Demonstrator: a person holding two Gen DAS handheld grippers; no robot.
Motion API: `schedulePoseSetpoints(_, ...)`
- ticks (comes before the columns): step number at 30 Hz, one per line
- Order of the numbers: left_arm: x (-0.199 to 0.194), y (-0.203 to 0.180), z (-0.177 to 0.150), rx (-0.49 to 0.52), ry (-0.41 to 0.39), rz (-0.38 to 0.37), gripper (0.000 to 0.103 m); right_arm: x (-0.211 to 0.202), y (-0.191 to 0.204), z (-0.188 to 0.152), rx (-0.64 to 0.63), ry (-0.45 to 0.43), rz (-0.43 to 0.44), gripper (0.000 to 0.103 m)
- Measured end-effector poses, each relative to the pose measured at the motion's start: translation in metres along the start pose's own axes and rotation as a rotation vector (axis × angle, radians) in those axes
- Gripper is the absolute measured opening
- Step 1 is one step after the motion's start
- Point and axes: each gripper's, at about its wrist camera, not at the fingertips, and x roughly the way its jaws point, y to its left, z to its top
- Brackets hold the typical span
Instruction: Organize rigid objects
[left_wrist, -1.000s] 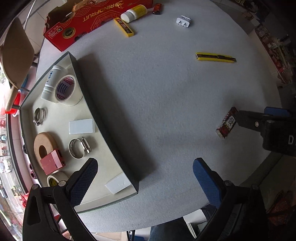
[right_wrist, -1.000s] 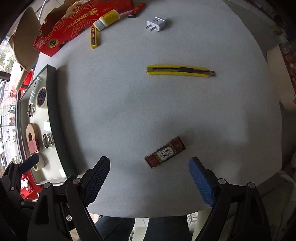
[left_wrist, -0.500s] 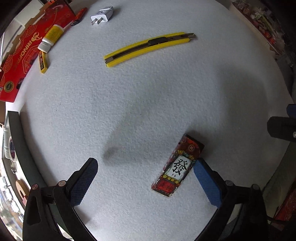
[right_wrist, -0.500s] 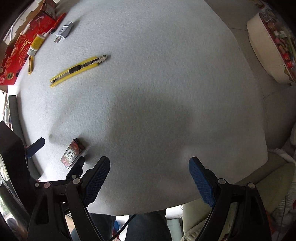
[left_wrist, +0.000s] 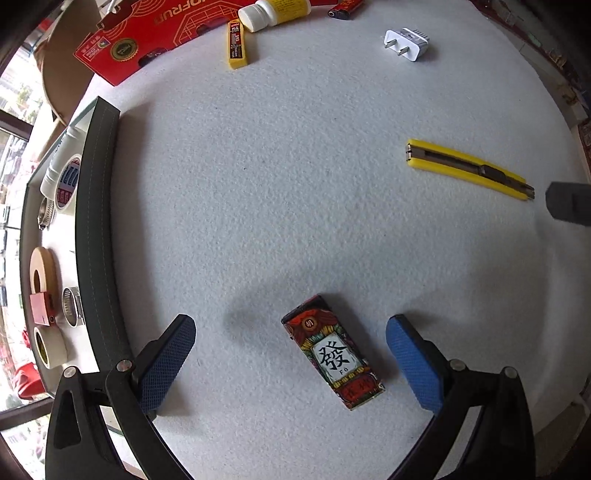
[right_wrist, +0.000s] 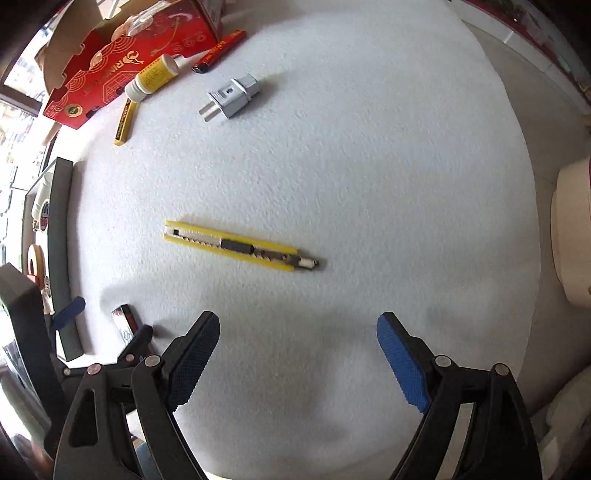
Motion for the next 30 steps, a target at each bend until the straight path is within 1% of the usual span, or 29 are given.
schedulePoseSetpoints(1, 0.001, 0.0, -0.003, -0.042, 0.011, -0.012, 0.103, 0.001, 0.004, 0.014, -0.034, -0.016, -0.007, 0.088)
schedulePoseSetpoints(3, 0.005, -0.001, -0.009, -0.157, 0.04, -0.05, 0.103, 0.004, 0.015, 0.042, -0.092, -0.04, -0.022, 0.088)
schedulePoseSetpoints(4, 0.008, 0.005, -0.013, -0.227, 0.062, -0.091, 0.103, 0.005, 0.02, 0.055, -0.116, -0.051, -0.03, 0.088)
schedulePoseSetpoints(5, 0.009, 0.009, -0.016, -0.284, 0.065, -0.104, 0.103, 0.007, 0.024, 0.069, -0.138, -0.065, -0.038, 0.088)
schedulePoseSetpoints(7, 0.013, 0.022, -0.02, -0.342, 0.081, -0.101, 0.103, 0.012, 0.029, 0.094, -0.176, -0.091, -0.045, 0.088)
schedulePoseSetpoints(11, 0.017, 0.036, -0.017, -0.422, 0.12, -0.105, 0.103, 0.029, 0.045, 0.137, -0.239, -0.124, -0.051, 0.088)
schedulePoseSetpoints(14, 0.017, 0.037, -0.013, -0.457, 0.138, -0.108, 0.103, 0.042, 0.061, 0.157, -0.289, -0.133, -0.072, 0.088)
schedulePoseSetpoints(15, 0.017, 0.036, -0.012, -0.462, 0.139, -0.107, 0.103, 0.047, 0.063, 0.162, -0.302, -0.129, -0.072, 0.088)
schedulePoseSetpoints(16, 0.02, 0.032, -0.002, -0.465, 0.139, -0.106, 0.103, 0.05, 0.063, 0.165, -0.312, -0.13, -0.075, 0.088)
schedulePoseSetpoints(17, 0.02, 0.031, -0.002, -0.467, 0.142, -0.107, 0.103, 0.05, 0.062, 0.167, -0.32, -0.144, -0.065, 0.088)
schedulePoseSetpoints(18, 0.02, 0.03, 0.0, -0.465, 0.147, -0.11, 0.102, 0.05, 0.064, 0.17, -0.331, -0.141, -0.07, 0.087)
schedulePoseSetpoints(19, 0.018, 0.019, 0.008, -0.458, 0.151, -0.11, 0.1, 0.05, 0.066, 0.172, -0.341, -0.138, -0.066, 0.084)
schedulePoseSetpoints(20, 0.016, 0.018, 0.009, -0.449, 0.148, -0.112, 0.098, 0.046, 0.069, 0.172, -0.348, -0.136, -0.068, 0.077)
schedulePoseSetpoints(21, 0.012, 0.002, 0.02, -0.435, 0.147, -0.111, 0.094, 0.043, 0.071, 0.171, -0.354, -0.137, -0.069, 0.062)
schedulePoseSetpoints(22, 0.009, -0.004, 0.025, -0.422, 0.143, -0.112, 0.089, 0.041, 0.073, 0.17, -0.361, -0.13, -0.077, 0.059)
schedulePoseSetpoints(23, 0.005, -0.007, 0.027, -0.408, 0.139, -0.112, 0.085, 0.04, 0.077, 0.164, -0.361, -0.108, -0.078, 0.059)
schedulePoseSetpoints(24, 0.002, -0.01, 0.031, -0.393, 0.135, -0.112, 0.077, 0.038, 0.076, 0.162, -0.352, -0.096, -0.072, 0.059)
schedulePoseSetpoints(25, -0.004, -0.016, 0.037, -0.375, 0.129, -0.111, 0.065, 0.032, 0.066, 0.159, -0.335, -0.088, -0.068, 0.059)
schedulePoseSetpoints(26, -0.009, -0.018, 0.037, -0.357, 0.124, -0.111, 0.057, 0.024, 0.049, 0.156, -0.306, -0.082, -0.056, 0.059)
schedulePoseSetpoints(27, -0.012, -0.017, 0.037, -0.339, 0.122, -0.114, 0.04, 0.02, 0.037, 0.152, -0.27, -0.076, -0.038, 0.059)
schedulePoseSetpoints(28, -0.014, -0.015, 0.038, -0.32, 0.126, -0.122, 0.026, 0.016, 0.028, 0.15, -0.231, -0.069, -0.017, 0.059)
schedulePoseSetpoints(30, -0.015, -0.007, 0.034, -0.311, 0.142, -0.185, 0.026, 0.006, 0.016, 0.147, -0.181, -0.057, 0.011, 0.059)
